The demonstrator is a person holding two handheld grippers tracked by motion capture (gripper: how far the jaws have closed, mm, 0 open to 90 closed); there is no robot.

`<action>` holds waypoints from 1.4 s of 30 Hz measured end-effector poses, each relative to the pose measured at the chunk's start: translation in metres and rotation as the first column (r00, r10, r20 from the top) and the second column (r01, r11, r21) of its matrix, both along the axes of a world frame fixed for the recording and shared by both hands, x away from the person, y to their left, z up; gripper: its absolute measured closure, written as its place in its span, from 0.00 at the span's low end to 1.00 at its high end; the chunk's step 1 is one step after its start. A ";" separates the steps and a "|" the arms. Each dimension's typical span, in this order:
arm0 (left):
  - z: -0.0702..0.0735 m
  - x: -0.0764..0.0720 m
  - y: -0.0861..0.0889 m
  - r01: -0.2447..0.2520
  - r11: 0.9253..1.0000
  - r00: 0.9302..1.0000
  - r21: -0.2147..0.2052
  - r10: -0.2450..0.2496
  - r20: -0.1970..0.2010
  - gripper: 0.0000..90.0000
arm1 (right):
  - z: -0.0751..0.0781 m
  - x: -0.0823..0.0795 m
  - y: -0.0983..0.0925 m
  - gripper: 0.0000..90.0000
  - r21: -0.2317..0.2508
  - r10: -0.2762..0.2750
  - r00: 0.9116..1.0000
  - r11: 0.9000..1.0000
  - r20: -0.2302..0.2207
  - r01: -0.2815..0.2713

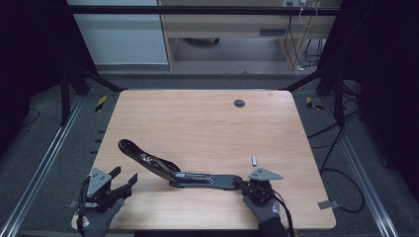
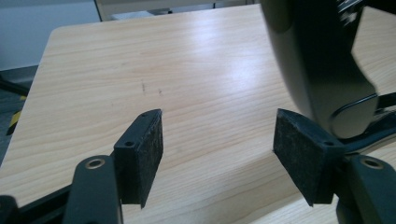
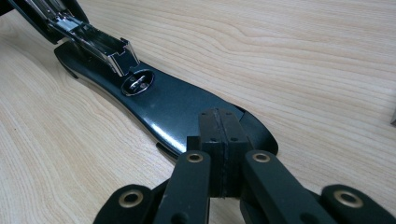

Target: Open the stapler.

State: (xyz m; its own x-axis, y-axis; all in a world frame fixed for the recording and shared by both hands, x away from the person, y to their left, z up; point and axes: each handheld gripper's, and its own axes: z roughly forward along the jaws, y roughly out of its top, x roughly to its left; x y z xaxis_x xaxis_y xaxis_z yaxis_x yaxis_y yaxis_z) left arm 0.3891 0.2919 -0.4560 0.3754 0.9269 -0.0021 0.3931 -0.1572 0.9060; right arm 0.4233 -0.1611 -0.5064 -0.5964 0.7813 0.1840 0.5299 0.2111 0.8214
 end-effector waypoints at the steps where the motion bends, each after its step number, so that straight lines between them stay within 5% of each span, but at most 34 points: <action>1: 0.000 0.000 0.000 0.000 1.000 1.000 0.000 0.000 0.000 0.37 | 0.000 0.000 0.000 1.00 0.000 0.000 1.000 1.000 0.000 0.000; 11: -0.011 0.002 0.002 -0.017 1.000 1.000 -0.014 0.016 -0.014 0.42 | 0.008 -0.002 -0.008 1.00 0.021 -0.028 0.999 0.999 0.037 0.027; 22: -0.013 0.003 0.007 -0.032 0.999 0.999 -0.030 0.031 -0.014 0.53 | 0.029 -0.003 -0.037 0.88 0.025 -0.099 0.991 0.995 0.088 0.097; 42: -0.011 0.002 0.005 -0.026 0.999 1.000 -0.024 0.025 -0.004 0.51 | 0.059 0.022 -0.063 0.67 -0.069 -0.193 0.975 0.977 0.110 0.201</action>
State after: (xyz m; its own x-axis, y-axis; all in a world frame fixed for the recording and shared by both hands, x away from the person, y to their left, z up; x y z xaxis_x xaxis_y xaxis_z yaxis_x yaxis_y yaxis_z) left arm 0.3911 0.2968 -0.4665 0.3516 0.9358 -0.0261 0.4002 -0.1251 0.9078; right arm 0.4450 -0.2243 -0.4472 -0.4419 0.8949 0.0627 0.4817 0.1778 0.8581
